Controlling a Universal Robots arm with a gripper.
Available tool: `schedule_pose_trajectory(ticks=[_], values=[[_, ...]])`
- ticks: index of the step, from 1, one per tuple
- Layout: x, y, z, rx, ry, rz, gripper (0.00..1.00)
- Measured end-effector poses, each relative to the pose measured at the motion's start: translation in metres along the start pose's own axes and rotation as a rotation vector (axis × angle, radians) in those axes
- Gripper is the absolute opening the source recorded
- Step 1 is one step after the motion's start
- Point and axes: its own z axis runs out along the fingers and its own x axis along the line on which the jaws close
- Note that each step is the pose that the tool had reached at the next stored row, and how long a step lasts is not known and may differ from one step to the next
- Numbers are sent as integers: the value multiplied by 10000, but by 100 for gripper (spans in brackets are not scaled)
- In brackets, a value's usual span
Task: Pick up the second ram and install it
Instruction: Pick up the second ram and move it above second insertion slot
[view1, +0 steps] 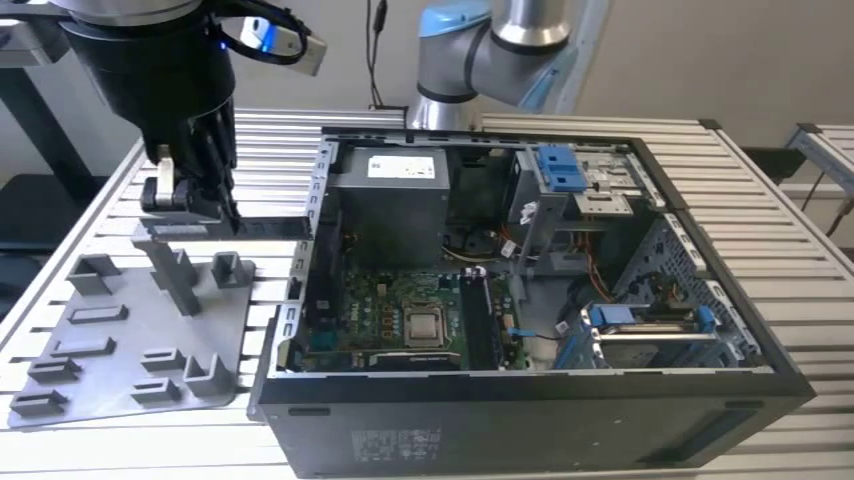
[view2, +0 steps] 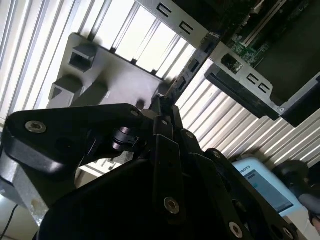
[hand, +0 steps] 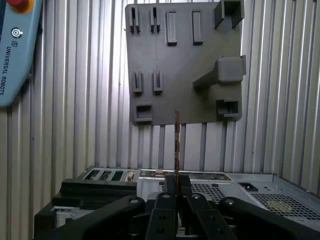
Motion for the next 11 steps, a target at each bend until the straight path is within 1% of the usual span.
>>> schedule_pose_trajectory(ticks=[8,11], values=[[-10,-97,-1,0,0,0,14],[-14,-145,-1,1,-1,-1,14]])
